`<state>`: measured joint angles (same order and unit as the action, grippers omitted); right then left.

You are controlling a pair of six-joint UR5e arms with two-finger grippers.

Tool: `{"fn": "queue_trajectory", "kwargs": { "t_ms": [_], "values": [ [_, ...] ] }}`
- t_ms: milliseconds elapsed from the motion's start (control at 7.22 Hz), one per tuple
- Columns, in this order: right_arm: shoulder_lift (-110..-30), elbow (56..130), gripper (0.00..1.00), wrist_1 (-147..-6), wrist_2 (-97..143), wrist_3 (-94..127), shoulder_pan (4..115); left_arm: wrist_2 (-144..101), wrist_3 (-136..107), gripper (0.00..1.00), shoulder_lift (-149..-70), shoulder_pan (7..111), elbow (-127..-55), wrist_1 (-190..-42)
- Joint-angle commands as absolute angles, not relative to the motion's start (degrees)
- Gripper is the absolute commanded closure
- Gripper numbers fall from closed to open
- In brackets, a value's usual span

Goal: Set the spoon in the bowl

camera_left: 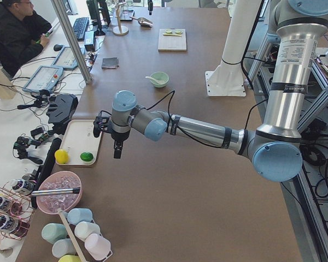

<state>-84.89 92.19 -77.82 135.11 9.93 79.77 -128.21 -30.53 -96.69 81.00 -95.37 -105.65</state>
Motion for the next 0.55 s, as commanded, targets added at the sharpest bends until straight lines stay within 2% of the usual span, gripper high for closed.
{"fn": "queue_trajectory", "kwargs": {
  "t_ms": [0,415],
  "values": [
    [-88.32,91.41,0.00,-78.66,144.08,6.95,84.87,-130.08,-23.59,0.02,-96.43,84.10,-94.49,-101.34],
    [-90.79,92.11,0.00,-81.73,143.80,4.13,86.84,-130.52,-23.47,0.02,-96.24,84.11,-90.88,-102.04]
  ]
}}
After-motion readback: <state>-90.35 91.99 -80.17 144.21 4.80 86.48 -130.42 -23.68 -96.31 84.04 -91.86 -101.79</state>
